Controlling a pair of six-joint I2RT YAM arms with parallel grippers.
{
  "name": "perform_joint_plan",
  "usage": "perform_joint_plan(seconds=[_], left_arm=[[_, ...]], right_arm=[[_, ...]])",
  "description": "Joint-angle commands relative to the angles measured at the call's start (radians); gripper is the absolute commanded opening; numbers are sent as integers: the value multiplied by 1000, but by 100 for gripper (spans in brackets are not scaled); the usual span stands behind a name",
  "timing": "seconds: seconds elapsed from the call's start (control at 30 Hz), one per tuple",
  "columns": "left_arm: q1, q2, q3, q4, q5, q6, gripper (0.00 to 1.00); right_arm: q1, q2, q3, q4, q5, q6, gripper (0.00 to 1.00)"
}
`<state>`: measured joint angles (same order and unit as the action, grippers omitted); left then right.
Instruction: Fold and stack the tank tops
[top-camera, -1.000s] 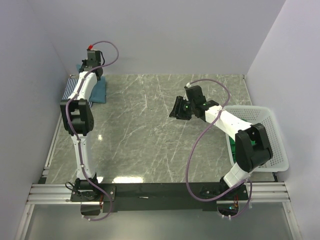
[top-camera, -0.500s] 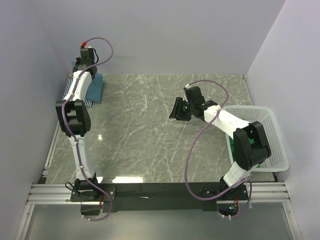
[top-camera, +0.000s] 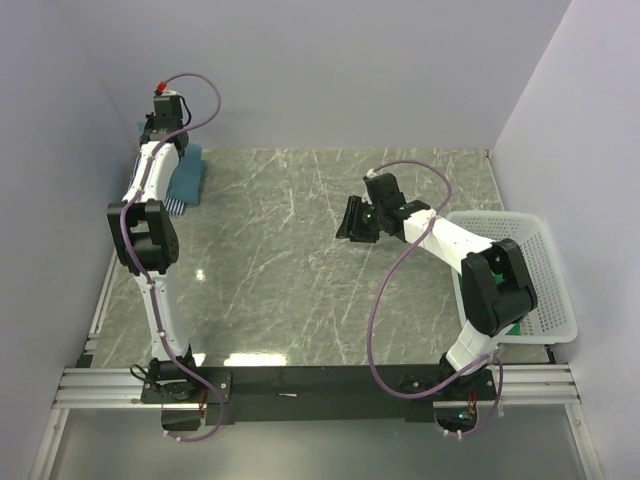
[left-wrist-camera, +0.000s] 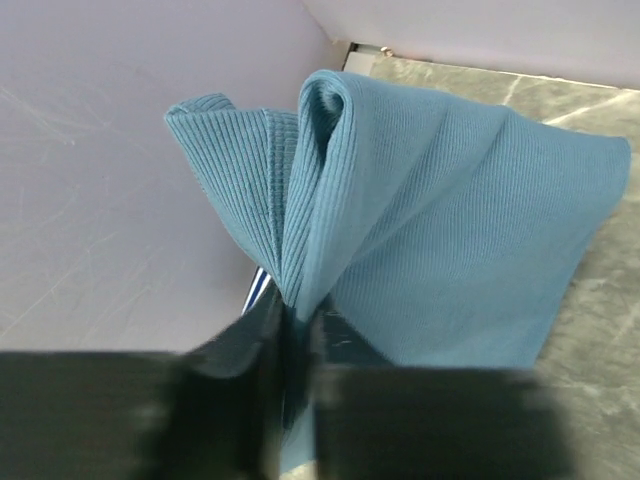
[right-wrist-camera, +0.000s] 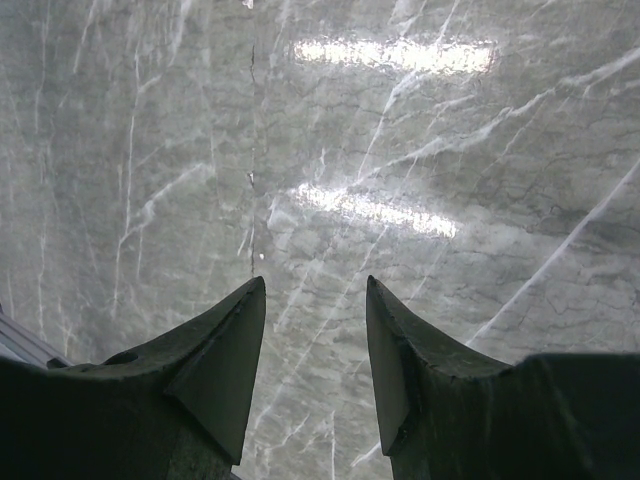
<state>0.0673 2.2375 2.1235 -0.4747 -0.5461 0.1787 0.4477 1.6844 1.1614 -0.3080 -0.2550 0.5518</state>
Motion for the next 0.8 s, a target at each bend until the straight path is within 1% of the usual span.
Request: perform_joint_plan(seconds=[0.0,0.03,0.07,0.1,0.13,0.17,0.2,0.23,0.27,0.3,0.37,0.47,0.57,0.6,0.67,0.73,0.77], left_arm=[[16,-7,1,64,-20,-19,17],[16,0,-8,77,-58,-27,28],[19,8,-8,84,-86,-36,36],[19,29,-4,88,-118,-68,48],[20,39,31,70,-142,-88,51],[22,48,53,56,-187,-108,59],[26,57,71,48,-207,-155,62],[31,59,102,36,-222,-171,64],[40,56,110,21,-250,-217,64],[43,39,108,24,-262,-249,68],[43,14,87,39,-275,-275,70],[43,-42,67,25,-243,-346,73],[42,-111,56,-17,-129,-460,75],[40,-125,50,-30,-68,-490,75],[34,-157,26,-44,7,-540,75],[13,-226,-55,-33,89,-617,73],[3,-287,-95,-21,118,-666,70]], right_arm=[[13,6,47,9,7,-21,52],[14,6,47,9,7,-23,52],[14,11,47,9,7,-23,52],[14,11,47,9,7,-23,52],[13,12,49,9,3,-24,52],[16,12,50,10,5,-23,52],[17,12,47,12,3,-23,52],[19,12,47,15,3,-23,52],[19,12,47,15,3,-21,52],[19,14,47,17,5,-23,52],[22,18,49,15,5,-23,52],[23,11,43,24,13,-21,52],[28,-5,38,23,34,-19,52],[25,-9,40,15,52,-21,52],[25,-32,44,6,74,-20,52],[26,-69,50,-12,117,-23,52],[25,-81,55,-20,135,-23,52]])
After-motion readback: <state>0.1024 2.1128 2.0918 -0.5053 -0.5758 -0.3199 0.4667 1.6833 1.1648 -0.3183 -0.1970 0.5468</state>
